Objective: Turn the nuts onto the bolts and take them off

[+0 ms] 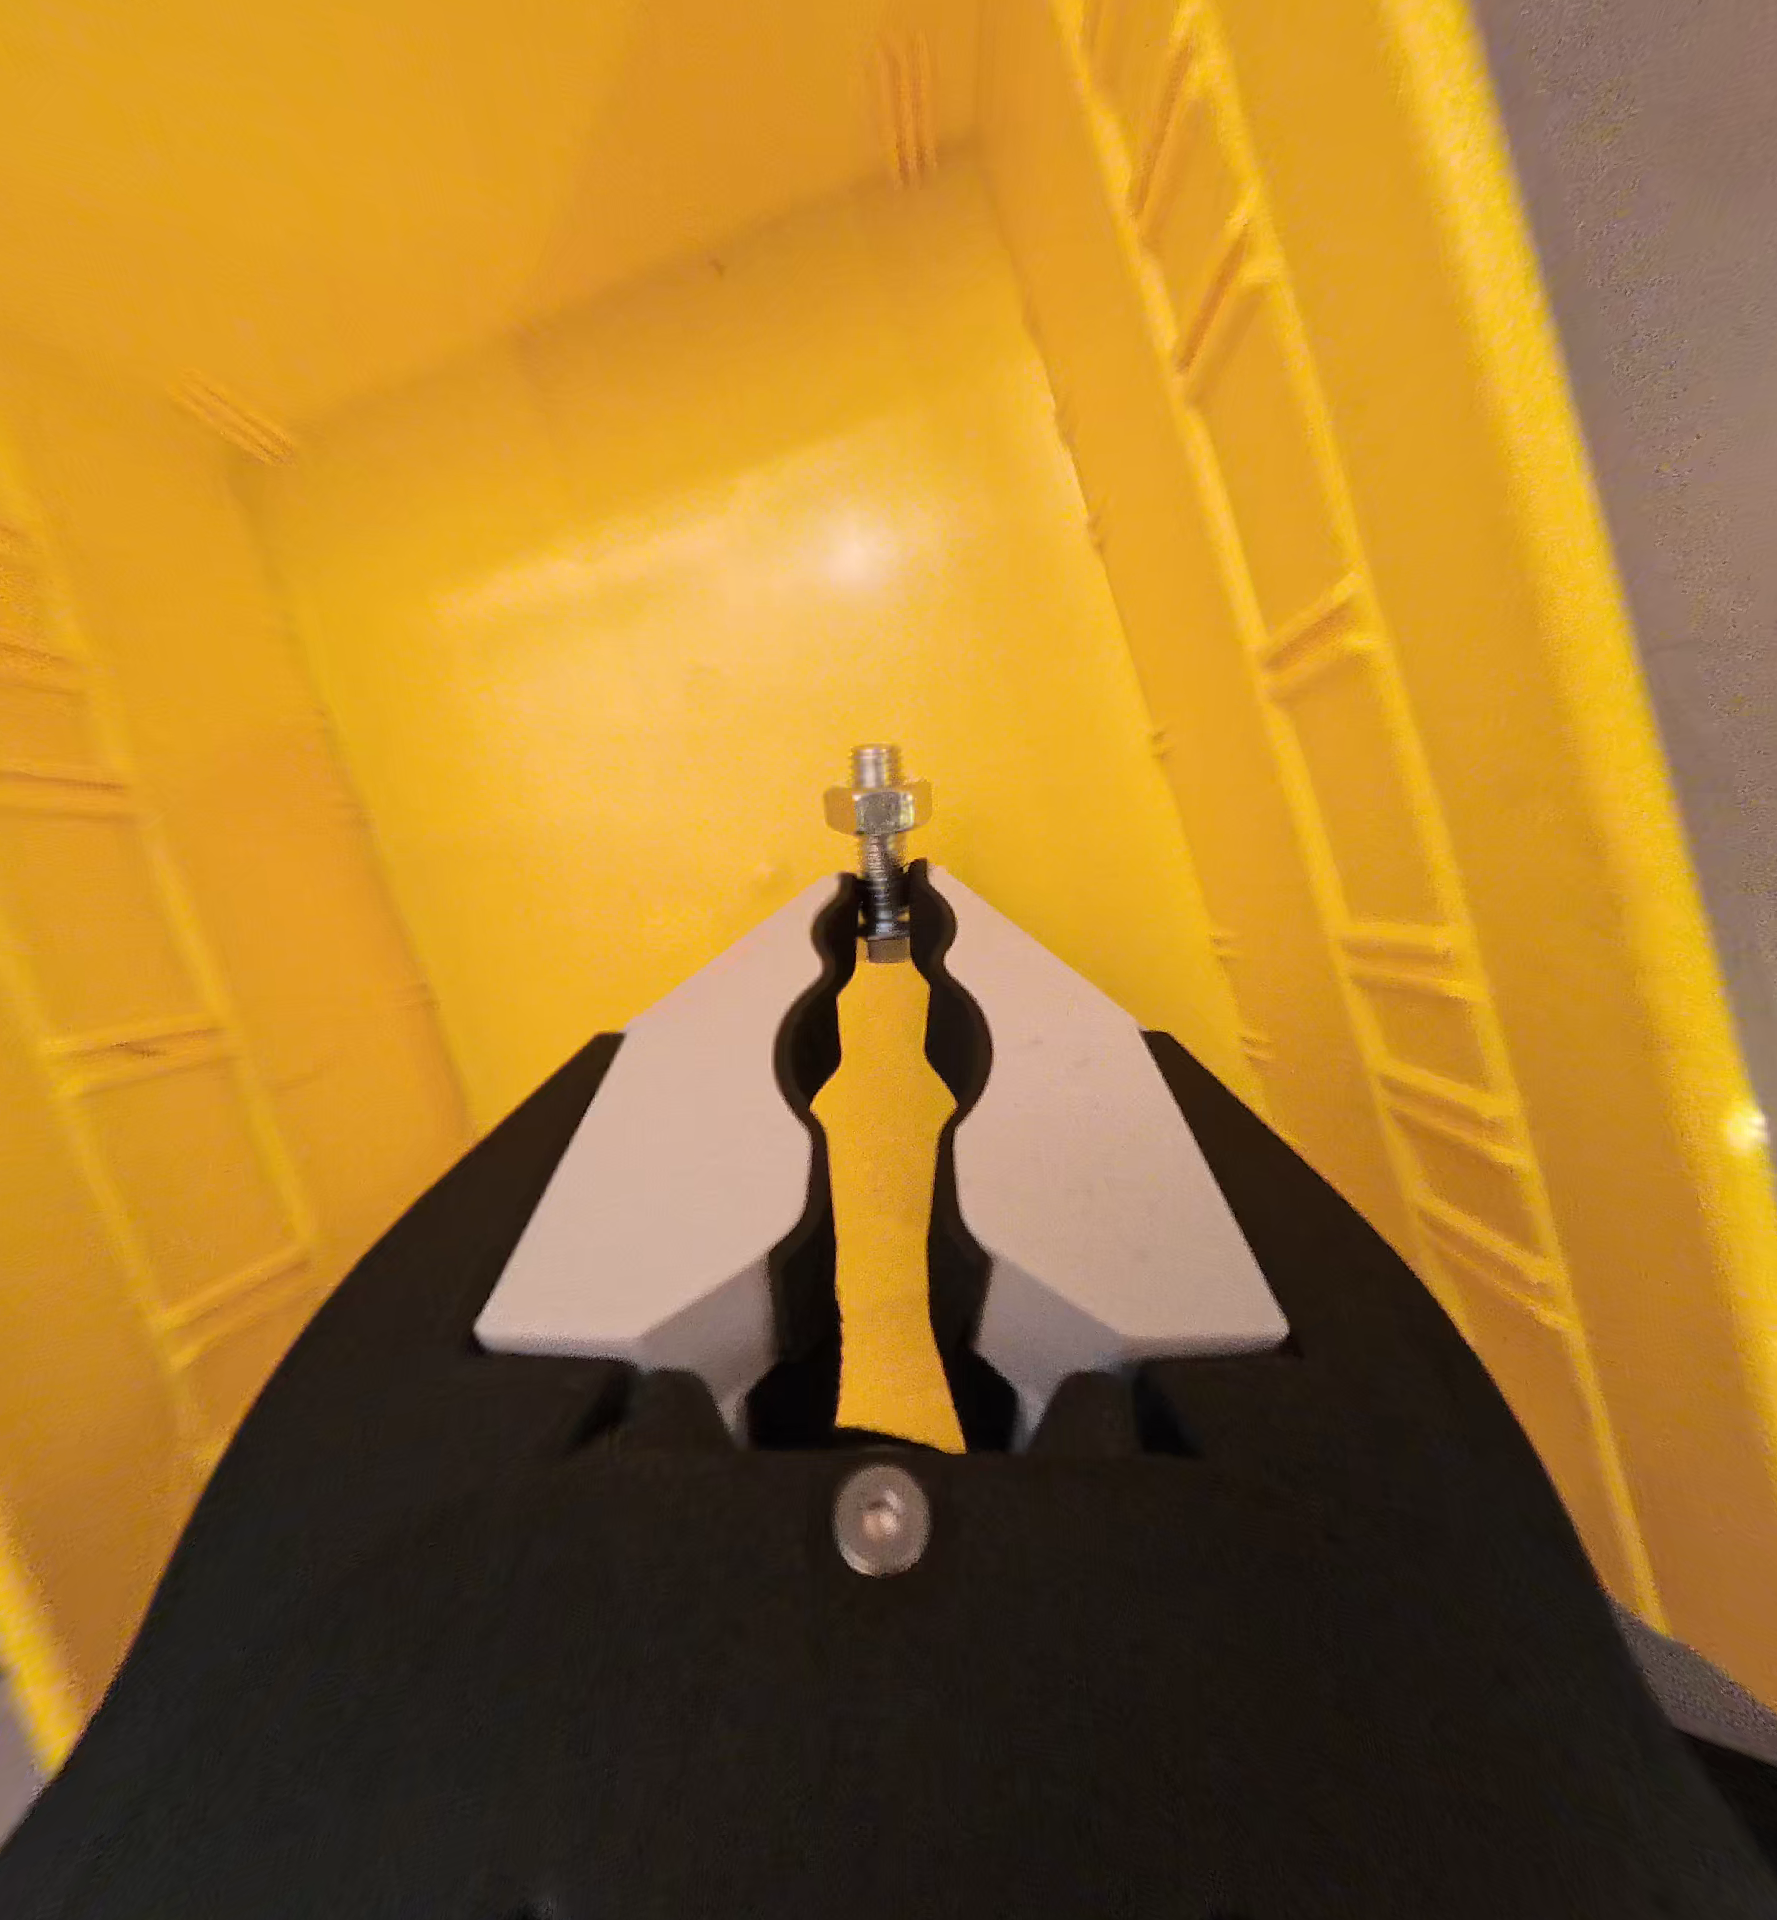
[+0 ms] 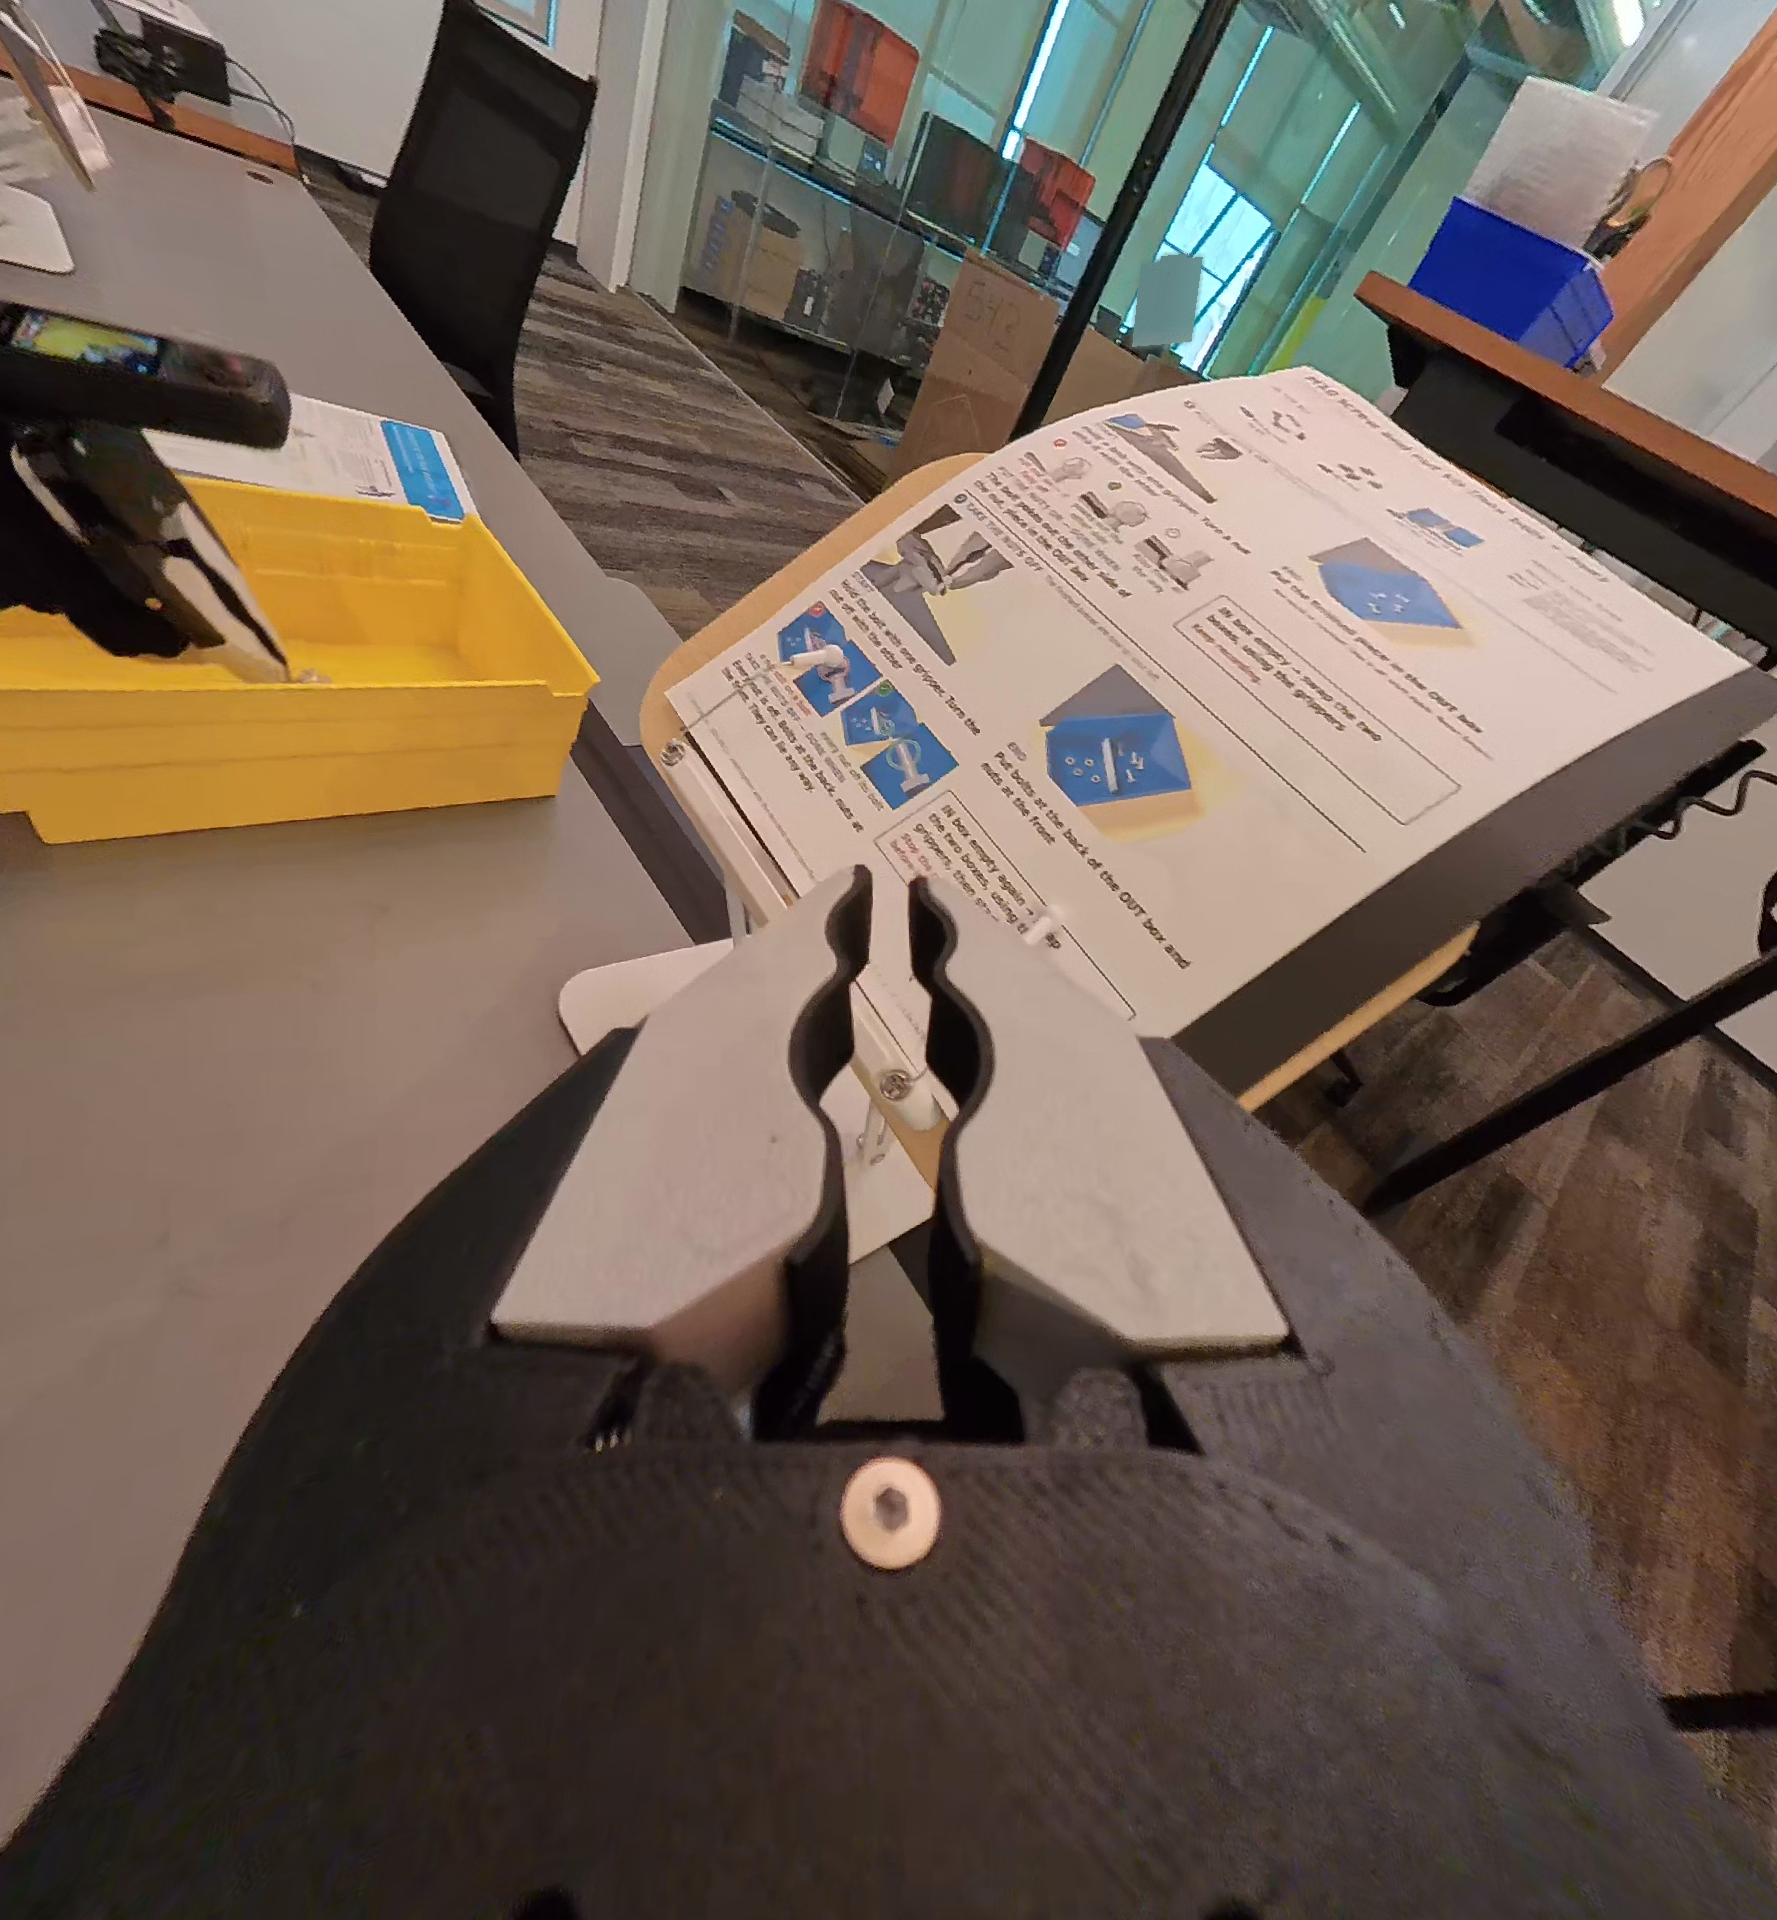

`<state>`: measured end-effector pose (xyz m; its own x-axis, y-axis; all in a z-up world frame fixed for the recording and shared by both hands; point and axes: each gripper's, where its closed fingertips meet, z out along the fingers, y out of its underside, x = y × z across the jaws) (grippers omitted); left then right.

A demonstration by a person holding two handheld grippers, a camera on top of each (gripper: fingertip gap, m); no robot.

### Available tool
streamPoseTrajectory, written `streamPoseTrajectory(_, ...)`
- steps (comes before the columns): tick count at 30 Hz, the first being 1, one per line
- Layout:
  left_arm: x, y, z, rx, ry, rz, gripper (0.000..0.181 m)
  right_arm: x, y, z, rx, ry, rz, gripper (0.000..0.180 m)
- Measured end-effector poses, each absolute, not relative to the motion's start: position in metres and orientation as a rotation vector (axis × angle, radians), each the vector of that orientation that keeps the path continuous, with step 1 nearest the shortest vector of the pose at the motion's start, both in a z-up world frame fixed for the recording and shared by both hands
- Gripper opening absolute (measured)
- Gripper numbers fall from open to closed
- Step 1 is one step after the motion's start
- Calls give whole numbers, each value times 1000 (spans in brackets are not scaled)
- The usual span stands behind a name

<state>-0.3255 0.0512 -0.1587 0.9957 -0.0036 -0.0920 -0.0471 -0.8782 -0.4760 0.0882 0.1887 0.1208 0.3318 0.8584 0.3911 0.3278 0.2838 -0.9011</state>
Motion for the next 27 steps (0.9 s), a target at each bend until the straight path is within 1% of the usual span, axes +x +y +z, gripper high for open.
streamPoseTrajectory(1,-326,54,-147,-2601,42,140,7,85,187,120,-1287,-1245,525,5)
streamPoseTrajectory(8,-300,84,-47,-2289,205,256,7,62,175,116,-1261,-1300,593,5)
streamPoseTrajectory(12,-239,107,22,-2033,399,270,7,45,160,120,-1222,-1305,731,11)
streamPoseTrajectory(16,-166,135,71,-1810,584,309,7,30,154,119,-1214,-1301,838,20)
streamPoseTrajectory(20,-104,167,78,-1679,724,345,7,18,162,102,-1294,-1294,924,31)
streamPoseTrajectory(24,-50,186,70,-1562,861,402,7,3,167,87,-1337,-1295,987,35)
streamPoseTrajectory(27,-27,192,61,-1531,906,410,8,-4,169,84,-1345,-1265,1045,33)
